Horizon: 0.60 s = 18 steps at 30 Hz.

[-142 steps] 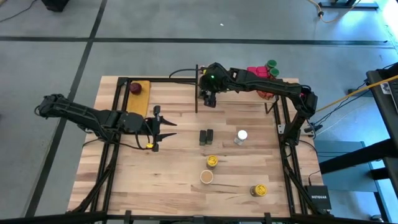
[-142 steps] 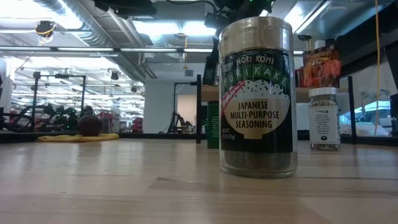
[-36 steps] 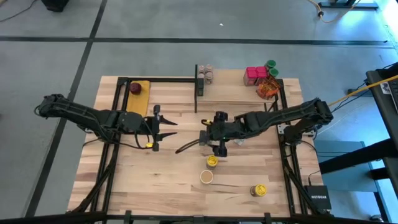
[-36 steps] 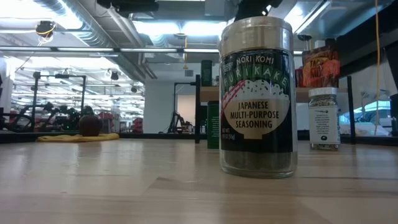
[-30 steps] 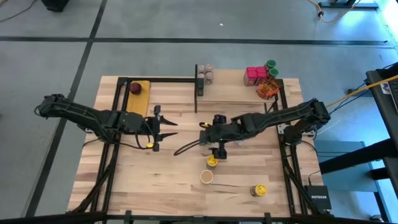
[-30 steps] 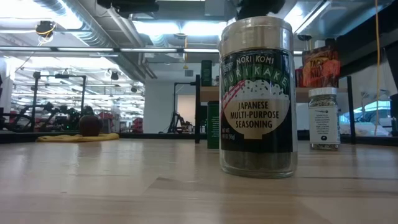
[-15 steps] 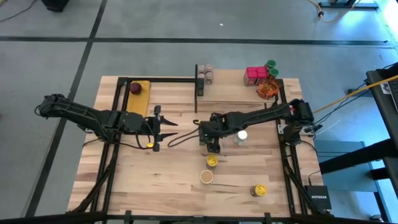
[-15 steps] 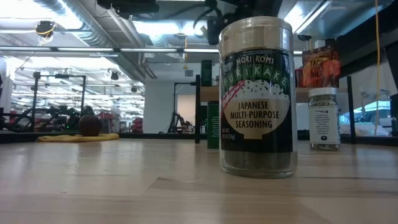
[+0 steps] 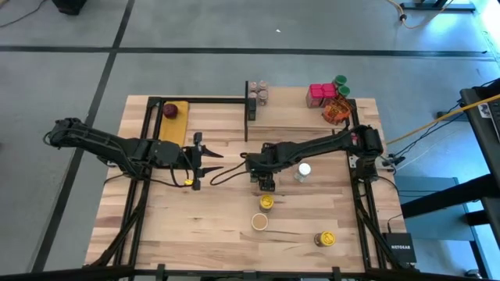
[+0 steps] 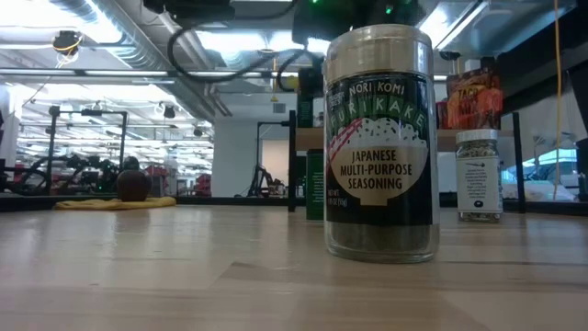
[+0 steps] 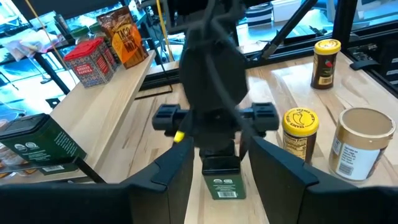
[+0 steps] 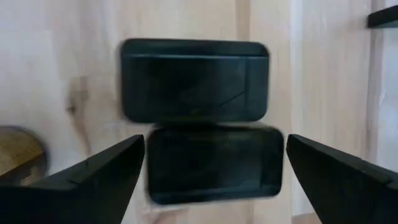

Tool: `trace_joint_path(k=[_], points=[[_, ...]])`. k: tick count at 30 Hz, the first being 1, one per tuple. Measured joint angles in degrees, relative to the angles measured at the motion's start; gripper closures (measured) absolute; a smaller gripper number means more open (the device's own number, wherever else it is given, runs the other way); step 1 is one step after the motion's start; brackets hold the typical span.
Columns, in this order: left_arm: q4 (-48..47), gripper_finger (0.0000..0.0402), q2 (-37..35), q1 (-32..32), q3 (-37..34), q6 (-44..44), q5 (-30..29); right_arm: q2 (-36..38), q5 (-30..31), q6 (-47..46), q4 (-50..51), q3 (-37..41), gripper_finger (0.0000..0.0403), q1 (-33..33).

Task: Shelf spices
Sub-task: Put the right black seasoning can on the shelf and align it with the other black seasoning can

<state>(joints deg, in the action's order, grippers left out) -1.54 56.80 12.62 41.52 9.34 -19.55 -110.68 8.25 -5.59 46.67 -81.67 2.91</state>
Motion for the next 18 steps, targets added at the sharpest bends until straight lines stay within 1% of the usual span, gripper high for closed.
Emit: trace_joint_path(k=[4,6,9,13,14,18], points=[[0.0,0.0251,0.0,0.0,0.0,0.0,0.0,-0.8,-2.9,0.2,-0.7,0.0,0.0008,-0.5],[0.0,0.0251,0.0,0.0,0.0,0.0,0.0,-0.9,-3.3,0.2,-0.7,0.0,0.0018,-0.5],[0.0,0.0251,0.0,0.0,0.0,0.0,0.0,-0.9,-3.3,0.3,-0.8,0.0,0.0053,-0.4],[0.0,0.0251,0.0,0.0,0.0,0.0,0.0,-0.9,-3.4,1.1,-0.7,0.0,0.013,-0.4],[0.0,0.0251,0.0,0.0,0.0,0.0,0.0,-0.8,-3.5,1.4,-0.6,-0.1,0.0138,-0.4],[0.1,0.0251,0.0,0.0,0.0,0.4,0.0,1.2,-3.4,1.6,1.4,0.0,0.0138,-0.3]])
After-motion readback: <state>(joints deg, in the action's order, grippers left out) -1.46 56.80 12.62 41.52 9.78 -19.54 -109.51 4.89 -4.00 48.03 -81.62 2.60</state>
